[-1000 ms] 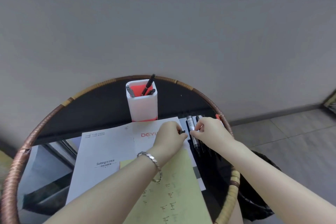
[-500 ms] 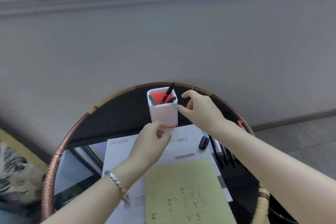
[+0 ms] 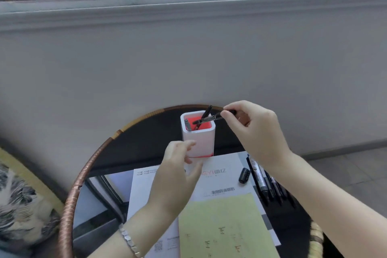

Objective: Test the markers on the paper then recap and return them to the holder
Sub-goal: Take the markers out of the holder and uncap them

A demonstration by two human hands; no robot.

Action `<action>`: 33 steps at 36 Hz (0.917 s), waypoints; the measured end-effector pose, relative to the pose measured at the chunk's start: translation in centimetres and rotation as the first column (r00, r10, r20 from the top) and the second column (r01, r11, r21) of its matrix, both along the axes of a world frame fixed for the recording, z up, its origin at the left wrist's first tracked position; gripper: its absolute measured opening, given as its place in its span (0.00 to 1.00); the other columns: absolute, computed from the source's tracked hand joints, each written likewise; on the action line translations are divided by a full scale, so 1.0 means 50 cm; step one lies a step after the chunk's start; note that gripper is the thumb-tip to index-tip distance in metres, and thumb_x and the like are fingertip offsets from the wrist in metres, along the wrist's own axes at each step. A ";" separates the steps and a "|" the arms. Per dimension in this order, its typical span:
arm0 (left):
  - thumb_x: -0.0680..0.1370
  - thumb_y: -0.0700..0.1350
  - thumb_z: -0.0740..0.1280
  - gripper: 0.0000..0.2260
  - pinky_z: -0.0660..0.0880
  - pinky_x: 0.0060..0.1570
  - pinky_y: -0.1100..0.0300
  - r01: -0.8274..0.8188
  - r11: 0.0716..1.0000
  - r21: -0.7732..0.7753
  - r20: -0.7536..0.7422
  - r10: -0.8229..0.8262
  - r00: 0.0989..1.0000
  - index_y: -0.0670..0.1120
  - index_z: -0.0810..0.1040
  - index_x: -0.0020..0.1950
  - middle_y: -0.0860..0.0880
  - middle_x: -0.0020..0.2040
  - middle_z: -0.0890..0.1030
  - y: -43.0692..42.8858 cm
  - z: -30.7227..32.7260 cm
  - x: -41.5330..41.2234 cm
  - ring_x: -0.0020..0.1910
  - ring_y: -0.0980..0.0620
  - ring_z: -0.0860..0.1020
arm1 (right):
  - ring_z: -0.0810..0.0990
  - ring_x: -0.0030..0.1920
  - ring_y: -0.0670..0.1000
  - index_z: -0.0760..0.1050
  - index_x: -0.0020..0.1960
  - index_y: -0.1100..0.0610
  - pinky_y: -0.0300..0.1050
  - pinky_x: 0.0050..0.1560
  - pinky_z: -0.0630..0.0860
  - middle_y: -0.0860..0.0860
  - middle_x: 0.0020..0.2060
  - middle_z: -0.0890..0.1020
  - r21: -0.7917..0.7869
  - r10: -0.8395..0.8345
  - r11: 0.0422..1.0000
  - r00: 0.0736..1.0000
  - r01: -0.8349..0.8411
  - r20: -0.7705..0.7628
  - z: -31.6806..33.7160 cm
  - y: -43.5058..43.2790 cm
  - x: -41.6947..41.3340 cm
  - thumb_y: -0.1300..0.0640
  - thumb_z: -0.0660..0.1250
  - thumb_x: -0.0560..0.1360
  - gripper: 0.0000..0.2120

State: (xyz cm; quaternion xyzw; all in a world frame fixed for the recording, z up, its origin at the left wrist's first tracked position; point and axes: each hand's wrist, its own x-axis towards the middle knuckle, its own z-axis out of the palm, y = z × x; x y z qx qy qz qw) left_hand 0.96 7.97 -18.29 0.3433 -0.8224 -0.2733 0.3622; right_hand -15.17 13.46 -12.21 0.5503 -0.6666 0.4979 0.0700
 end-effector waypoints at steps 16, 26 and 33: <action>0.73 0.40 0.70 0.05 0.77 0.43 0.63 0.082 0.994 0.071 -0.267 -0.061 0.962 0.50 0.77 0.42 0.53 0.42 0.78 0.066 0.026 -0.047 0.43 0.56 0.78 | 0.77 0.28 0.41 0.73 0.55 0.54 0.32 0.33 0.71 0.48 0.32 0.81 0.415 -0.134 0.898 0.808 -0.147 0.574 -0.059 0.121 0.016 0.39 0.61 0.72 0.21; 0.75 0.38 0.68 0.04 0.76 0.36 0.67 0.149 0.846 0.512 -0.171 -0.070 0.983 0.47 0.79 0.42 0.49 0.36 0.83 0.076 0.012 -0.002 0.36 0.57 0.81 | 0.69 0.24 0.44 0.75 0.45 0.57 0.34 0.26 0.68 0.48 0.24 0.74 0.087 -0.003 0.927 0.223 -0.364 0.975 -0.098 0.096 0.046 0.53 0.64 0.75 0.08; 0.80 0.45 0.58 0.09 0.64 0.30 0.70 0.194 0.931 0.309 0.063 -0.223 0.973 0.52 0.78 0.47 0.58 0.29 0.73 0.085 0.005 0.008 0.27 0.60 0.68 | 0.70 0.24 0.44 0.75 0.44 0.67 0.32 0.26 0.66 0.47 0.25 0.76 0.163 0.103 0.894 0.546 -0.417 0.831 -0.098 0.100 0.077 0.57 0.61 0.77 0.13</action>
